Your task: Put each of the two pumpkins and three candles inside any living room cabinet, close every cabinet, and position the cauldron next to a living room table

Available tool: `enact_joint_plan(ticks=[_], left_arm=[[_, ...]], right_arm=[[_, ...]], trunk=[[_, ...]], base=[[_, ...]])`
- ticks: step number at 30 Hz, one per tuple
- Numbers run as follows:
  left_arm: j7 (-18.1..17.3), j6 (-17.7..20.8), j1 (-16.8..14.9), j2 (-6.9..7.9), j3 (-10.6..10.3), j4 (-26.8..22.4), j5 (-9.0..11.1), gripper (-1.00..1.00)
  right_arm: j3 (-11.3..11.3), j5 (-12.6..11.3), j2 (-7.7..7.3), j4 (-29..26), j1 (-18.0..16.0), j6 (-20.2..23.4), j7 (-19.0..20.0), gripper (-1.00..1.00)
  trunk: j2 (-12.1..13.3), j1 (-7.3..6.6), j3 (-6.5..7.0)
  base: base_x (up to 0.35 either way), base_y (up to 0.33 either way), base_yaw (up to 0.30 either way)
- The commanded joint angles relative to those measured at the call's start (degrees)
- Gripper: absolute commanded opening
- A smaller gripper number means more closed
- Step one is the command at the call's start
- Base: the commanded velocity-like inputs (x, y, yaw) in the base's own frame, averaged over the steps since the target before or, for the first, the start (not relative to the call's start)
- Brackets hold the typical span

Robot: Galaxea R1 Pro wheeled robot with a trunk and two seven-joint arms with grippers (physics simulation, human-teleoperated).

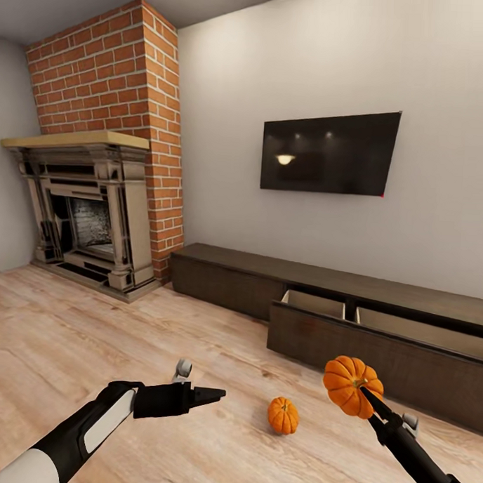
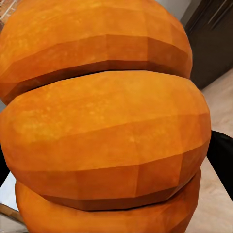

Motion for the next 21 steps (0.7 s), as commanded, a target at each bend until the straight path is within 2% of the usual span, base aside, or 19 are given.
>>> enact_joint_plan(ticks=[1,10,19,21], left_arm=[[0.06,0.39,-0.06,0.06,-0.2,0.01,0.45,1.0],[0.13,0.39,-0.06,0.06,-0.2,0.07,0.09,1.0],[0.18,0.39,-0.06,0.06,-0.2,0.07,0.06,1.0],[0.18,0.39,-0.06,0.06,-0.2,0.07,0.06,1.0]], right_arm=[[-0.06,-0.21,0.0,-0.02,0.02,0.6,0.1,-1.0],[-0.06,0.08,0.0,-0.12,0.16,0.85,-0.31,-1.0],[0.58,0.44,0.14,-0.31,0.16,0.87,-0.55,-1.0],[0.76,0.53,0.3,-0.44,0.13,0.87,-2.07,-1.0]], trunk=[[-0.01,-0.04,0.13],[0.31,-0.37,1.63],[3.92,-2.35,2.69],[4.72,-2.78,2.92]], base=[[0.0,0.0,-0.001],[0.0,0.0,0.0],[0.0,0.0,0.0],[0.0,0.0,0.0]])
